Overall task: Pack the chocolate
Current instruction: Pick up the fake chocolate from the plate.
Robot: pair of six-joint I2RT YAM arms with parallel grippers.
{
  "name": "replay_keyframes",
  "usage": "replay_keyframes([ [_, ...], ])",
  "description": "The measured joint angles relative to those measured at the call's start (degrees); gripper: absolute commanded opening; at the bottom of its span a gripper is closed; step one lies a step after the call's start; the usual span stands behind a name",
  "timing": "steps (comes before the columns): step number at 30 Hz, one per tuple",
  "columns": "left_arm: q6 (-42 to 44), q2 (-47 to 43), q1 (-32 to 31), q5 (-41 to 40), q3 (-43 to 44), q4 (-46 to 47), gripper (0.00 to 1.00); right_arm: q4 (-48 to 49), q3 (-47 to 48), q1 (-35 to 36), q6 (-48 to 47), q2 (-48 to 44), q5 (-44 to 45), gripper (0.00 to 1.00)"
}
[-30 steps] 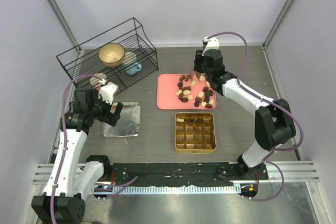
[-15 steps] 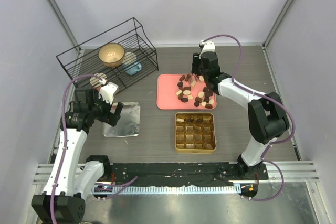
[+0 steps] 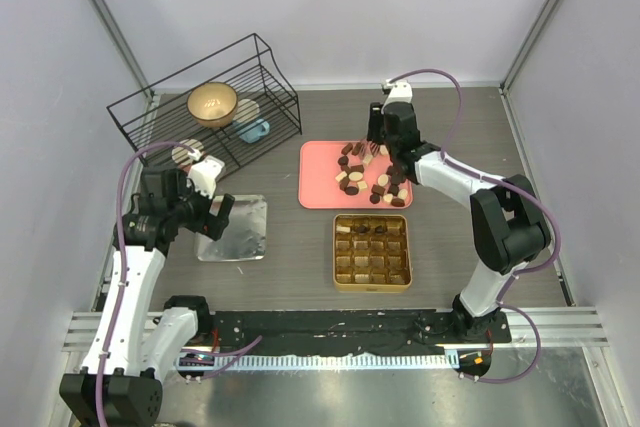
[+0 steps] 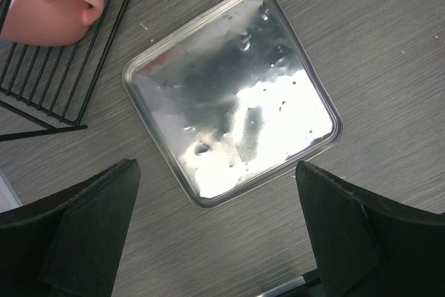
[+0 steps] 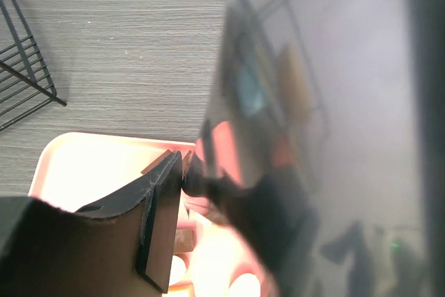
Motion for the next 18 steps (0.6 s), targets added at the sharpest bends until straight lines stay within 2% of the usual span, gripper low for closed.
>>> replay_keyframes([
  [18, -0.3, 0.0, 0.0, 1.7, 1.4, -0.4, 0.99, 0.8, -2.3, 0.7, -1.6, -0.3, 6.1, 0.50],
])
